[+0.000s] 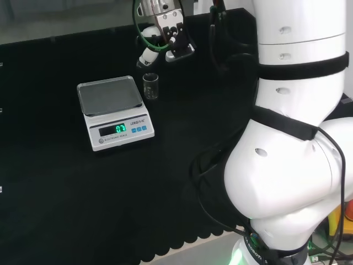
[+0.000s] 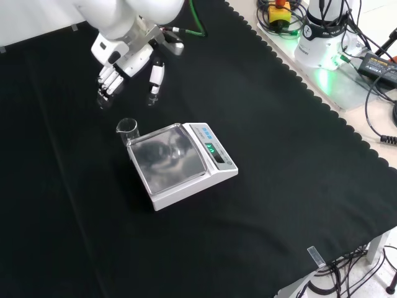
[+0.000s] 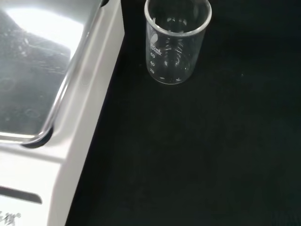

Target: Pick up the beaker.

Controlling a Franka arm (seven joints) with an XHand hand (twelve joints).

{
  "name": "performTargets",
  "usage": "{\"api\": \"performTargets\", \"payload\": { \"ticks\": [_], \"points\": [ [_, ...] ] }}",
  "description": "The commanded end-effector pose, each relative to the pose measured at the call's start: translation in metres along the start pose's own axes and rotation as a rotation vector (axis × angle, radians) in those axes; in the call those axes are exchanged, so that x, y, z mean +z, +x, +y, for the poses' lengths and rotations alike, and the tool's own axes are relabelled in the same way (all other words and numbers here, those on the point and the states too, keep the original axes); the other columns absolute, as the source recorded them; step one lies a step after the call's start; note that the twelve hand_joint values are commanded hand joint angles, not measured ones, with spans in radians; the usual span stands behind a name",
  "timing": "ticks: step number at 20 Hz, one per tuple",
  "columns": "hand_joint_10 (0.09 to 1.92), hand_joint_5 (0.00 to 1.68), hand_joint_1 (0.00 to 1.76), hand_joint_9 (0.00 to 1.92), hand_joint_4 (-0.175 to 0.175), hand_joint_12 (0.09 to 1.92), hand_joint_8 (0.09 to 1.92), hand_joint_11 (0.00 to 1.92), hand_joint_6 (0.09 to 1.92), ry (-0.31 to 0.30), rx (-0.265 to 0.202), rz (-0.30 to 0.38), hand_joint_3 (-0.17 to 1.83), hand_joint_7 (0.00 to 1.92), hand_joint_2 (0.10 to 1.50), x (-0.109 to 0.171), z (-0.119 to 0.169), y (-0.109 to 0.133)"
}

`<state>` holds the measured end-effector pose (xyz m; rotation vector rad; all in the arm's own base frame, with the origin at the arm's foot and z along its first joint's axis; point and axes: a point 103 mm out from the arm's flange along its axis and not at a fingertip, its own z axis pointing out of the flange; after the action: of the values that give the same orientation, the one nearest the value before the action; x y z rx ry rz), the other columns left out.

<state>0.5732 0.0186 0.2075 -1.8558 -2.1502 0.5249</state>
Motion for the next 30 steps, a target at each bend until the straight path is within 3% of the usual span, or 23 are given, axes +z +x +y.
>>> {"api": "performTargets", "payload": {
  "ticks": [1,8,20,30],
  "points": [
    [0.90,0.12,0.64,0.00,-0.123,1.45,0.68,0.22,0.09,0.043,-0.028,0.020,-0.14,0.00,1.09,0.017,0.020,-0.015],
    [0.90,0.12,0.65,0.00,-0.123,1.45,0.68,0.22,0.09,0.076,-0.015,0.038,-0.15,0.00,1.09,0.034,0.025,-0.031],
    [0.89,0.12,0.67,0.00,-0.124,1.45,0.67,0.21,0.09,0.140,-0.027,0.058,-0.16,0.00,1.10,0.051,0.028,-0.016],
    [0.87,0.12,0.67,0.00,-0.128,1.45,0.66,0.21,0.09,0.172,-0.038,0.025,-0.17,0.00,1.10,0.058,0.038,-0.006]
  ]
}}
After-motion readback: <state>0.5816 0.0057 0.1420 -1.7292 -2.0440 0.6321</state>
